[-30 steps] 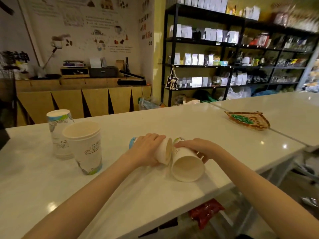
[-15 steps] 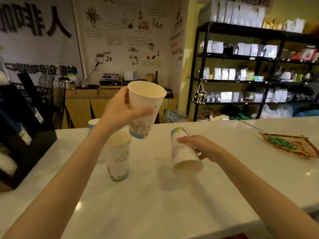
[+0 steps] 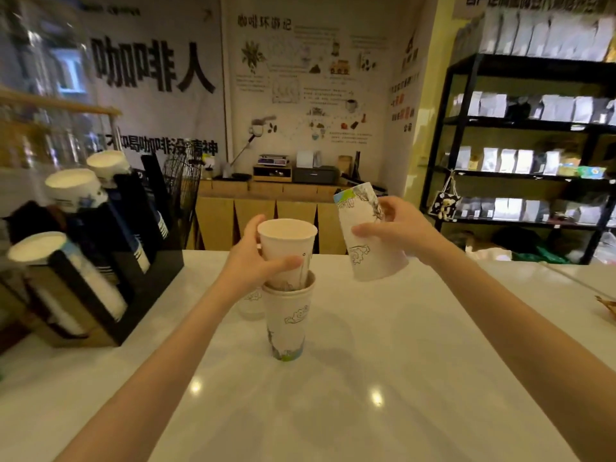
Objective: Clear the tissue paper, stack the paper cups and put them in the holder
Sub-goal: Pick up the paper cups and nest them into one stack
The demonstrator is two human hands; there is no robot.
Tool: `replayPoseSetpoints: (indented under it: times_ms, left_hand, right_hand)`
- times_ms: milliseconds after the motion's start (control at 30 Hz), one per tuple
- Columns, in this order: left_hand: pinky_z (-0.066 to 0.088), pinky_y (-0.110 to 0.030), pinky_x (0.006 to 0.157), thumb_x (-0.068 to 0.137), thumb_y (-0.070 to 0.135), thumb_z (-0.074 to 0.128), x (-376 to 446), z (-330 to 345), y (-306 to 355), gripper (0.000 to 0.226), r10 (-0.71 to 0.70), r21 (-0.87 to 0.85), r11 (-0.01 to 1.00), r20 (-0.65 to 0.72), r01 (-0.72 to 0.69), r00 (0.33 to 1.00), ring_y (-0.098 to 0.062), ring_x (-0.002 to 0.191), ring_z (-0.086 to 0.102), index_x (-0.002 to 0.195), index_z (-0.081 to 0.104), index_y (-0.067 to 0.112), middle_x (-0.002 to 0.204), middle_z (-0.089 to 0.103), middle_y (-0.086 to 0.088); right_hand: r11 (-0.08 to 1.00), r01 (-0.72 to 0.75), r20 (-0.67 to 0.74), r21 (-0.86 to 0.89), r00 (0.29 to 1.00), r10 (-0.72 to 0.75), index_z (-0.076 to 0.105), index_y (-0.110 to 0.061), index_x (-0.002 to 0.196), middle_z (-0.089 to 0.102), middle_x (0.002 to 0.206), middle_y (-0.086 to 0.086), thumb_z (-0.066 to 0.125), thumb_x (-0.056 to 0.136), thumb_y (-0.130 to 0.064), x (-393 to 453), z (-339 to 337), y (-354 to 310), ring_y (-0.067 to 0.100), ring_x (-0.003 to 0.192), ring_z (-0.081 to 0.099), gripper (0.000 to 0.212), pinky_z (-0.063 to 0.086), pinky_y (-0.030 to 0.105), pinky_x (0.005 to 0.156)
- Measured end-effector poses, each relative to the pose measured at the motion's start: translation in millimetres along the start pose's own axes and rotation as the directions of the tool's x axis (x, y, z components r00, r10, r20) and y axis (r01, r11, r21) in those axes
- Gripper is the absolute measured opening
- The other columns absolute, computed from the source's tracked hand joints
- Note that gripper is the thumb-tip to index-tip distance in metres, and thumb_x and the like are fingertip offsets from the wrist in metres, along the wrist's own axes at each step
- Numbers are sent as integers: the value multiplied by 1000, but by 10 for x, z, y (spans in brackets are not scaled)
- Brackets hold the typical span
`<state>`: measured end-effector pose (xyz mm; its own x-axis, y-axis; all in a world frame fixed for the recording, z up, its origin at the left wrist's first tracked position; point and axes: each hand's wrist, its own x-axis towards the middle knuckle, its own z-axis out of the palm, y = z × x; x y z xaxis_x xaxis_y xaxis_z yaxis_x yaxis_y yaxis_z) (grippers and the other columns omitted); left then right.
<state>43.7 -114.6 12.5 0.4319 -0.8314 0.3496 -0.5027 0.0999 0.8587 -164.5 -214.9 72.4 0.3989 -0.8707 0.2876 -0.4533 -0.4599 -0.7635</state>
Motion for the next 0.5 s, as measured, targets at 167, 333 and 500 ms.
replayPoseSetpoints:
  times_ms: [167, 333, 500]
  left_hand:
    - [45, -34, 86, 60, 38, 79, -80, 98, -241, 96, -76, -2, 997, 96, 77, 992, -18, 115, 46, 137, 23, 27, 135, 46, 0]
    - [40, -16, 69, 64, 31, 78, -162, 98, -269, 73, -26, -103, 994, 120, 39, 992, -5, 101, 45, 124, 36, 30, 108, 48, 15]
    - [40, -16, 72, 64, 33, 77, -204, 87, -375, 79, -29, -127, 991, 136, 47, 990, -9, 108, 48, 130, 36, 27, 117, 51, 12]
  right_hand:
    - [836, 390, 50, -387, 914, -404, 45, -18, 129, 51, 126, 4, 76, 66, -24, 54, 149, -382, 23, 112, 51, 71, 45, 40, 95]
    - [282, 578, 289, -766, 701, -652, 47, -25, 129, 49, 138, 8, 76, 68, -27, 81, 520, -327, 32, 134, 34, 68, 13, 55, 114]
    - [-70, 579, 464, -812, 569, -678, 54, -29, 121, 52, 136, 15, 86, 53, -17, -55, 780, -226, 41, 133, 36, 76, 9, 63, 107]
